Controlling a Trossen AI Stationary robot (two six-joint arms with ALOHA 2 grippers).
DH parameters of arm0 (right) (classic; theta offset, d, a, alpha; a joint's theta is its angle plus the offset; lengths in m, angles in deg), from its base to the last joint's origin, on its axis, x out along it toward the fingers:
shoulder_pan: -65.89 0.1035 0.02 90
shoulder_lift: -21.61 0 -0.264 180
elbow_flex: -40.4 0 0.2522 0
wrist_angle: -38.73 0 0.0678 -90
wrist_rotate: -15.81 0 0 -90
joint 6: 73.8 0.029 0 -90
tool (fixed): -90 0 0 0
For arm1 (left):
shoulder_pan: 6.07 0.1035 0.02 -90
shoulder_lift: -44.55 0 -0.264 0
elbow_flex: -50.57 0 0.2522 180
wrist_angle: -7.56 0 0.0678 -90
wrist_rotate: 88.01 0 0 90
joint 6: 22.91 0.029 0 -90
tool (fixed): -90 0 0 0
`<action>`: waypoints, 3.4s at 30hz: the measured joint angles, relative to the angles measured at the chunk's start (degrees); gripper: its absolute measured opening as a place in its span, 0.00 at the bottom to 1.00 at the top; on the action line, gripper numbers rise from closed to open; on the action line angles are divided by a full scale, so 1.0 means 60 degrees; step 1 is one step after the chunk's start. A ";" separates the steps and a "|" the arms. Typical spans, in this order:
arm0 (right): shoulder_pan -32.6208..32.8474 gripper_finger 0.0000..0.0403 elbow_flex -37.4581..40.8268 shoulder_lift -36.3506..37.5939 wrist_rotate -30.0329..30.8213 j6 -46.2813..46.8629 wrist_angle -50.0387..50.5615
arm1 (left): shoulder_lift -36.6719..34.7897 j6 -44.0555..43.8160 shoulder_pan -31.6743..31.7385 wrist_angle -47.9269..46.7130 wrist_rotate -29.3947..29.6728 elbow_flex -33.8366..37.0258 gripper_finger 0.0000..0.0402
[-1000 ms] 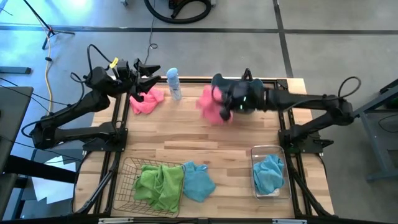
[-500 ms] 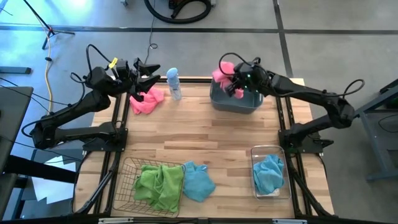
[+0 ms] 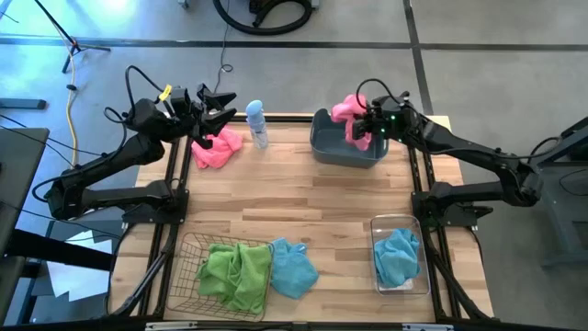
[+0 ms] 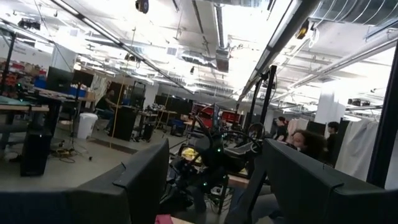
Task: Sort microfiber towel by color & place in baskets
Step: Put the pink towel into the dark blue bin
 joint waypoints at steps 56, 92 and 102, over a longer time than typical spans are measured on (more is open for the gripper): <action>-0.1450 0.60 -0.3205 -0.5937 -0.2513 0.3179 0.4265 | 0.0314 -0.0238 0.0000 -0.0039 -0.0712 0.0000 0.61; 0.3533 0.63 -0.4531 -0.1514 0.1846 0.0289 0.5017 | 0.0279 -0.0621 0.0000 -0.1720 -0.1186 -0.0004 0.61; 0.4149 0.63 -0.4520 -0.1409 0.2456 0.0759 0.6249 | -0.0839 -0.0354 -0.0004 -0.8078 0.0945 -0.0007 0.61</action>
